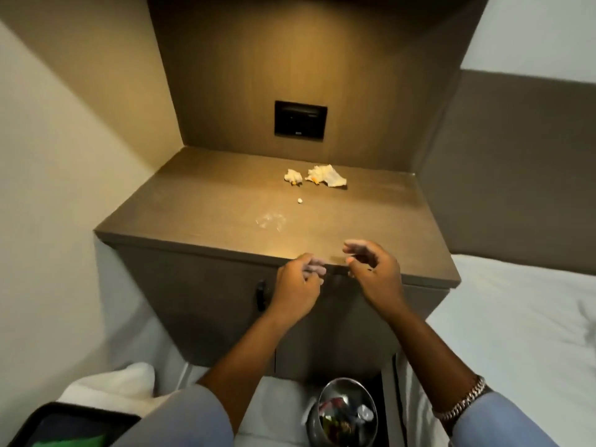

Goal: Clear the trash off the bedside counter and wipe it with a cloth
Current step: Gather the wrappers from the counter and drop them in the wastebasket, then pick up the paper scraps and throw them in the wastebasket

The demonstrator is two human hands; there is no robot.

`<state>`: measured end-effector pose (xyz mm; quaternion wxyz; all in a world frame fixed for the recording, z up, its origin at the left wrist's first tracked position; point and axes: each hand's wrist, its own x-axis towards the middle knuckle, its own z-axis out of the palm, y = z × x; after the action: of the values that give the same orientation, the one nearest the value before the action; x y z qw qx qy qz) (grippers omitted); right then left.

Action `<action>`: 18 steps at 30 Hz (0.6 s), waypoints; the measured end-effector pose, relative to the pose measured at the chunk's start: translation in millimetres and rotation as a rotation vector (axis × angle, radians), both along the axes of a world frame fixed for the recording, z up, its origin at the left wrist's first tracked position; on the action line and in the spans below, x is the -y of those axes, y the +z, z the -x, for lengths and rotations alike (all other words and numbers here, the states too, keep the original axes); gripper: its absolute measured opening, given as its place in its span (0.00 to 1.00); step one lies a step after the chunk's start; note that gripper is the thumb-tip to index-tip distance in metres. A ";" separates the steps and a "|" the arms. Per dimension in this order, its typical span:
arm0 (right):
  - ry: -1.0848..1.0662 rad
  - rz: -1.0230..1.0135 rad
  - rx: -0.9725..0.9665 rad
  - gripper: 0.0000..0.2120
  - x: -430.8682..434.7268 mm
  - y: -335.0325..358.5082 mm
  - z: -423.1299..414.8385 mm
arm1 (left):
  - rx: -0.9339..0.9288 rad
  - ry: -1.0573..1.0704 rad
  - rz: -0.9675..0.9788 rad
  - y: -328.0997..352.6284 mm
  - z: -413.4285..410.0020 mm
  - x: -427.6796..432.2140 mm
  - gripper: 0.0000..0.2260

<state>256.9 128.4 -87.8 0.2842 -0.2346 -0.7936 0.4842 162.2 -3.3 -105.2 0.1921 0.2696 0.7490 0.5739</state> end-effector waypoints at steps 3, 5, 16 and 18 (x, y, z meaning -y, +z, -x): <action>-0.028 -0.025 0.016 0.14 -34.7 20.7 50.4 | -0.118 0.064 0.001 29.7 48.6 -21.7 0.13; -0.047 -0.091 0.055 0.14 -63.2 28.2 89.9 | -0.217 0.107 0.038 40.8 87.7 -40.4 0.13; 0.200 -0.639 0.738 0.30 -193.5 34.7 289.9 | -0.282 0.107 0.273 50.8 279.8 -160.3 0.18; 0.223 -0.644 0.819 0.30 -204.4 31.1 310.3 | -0.251 0.051 0.379 44.1 298.2 -179.4 0.15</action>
<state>-53.5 332.8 -56.7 -0.0447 -0.2196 -0.9681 0.1122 -136.1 176.1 -61.1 0.1302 0.2790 0.8680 0.3895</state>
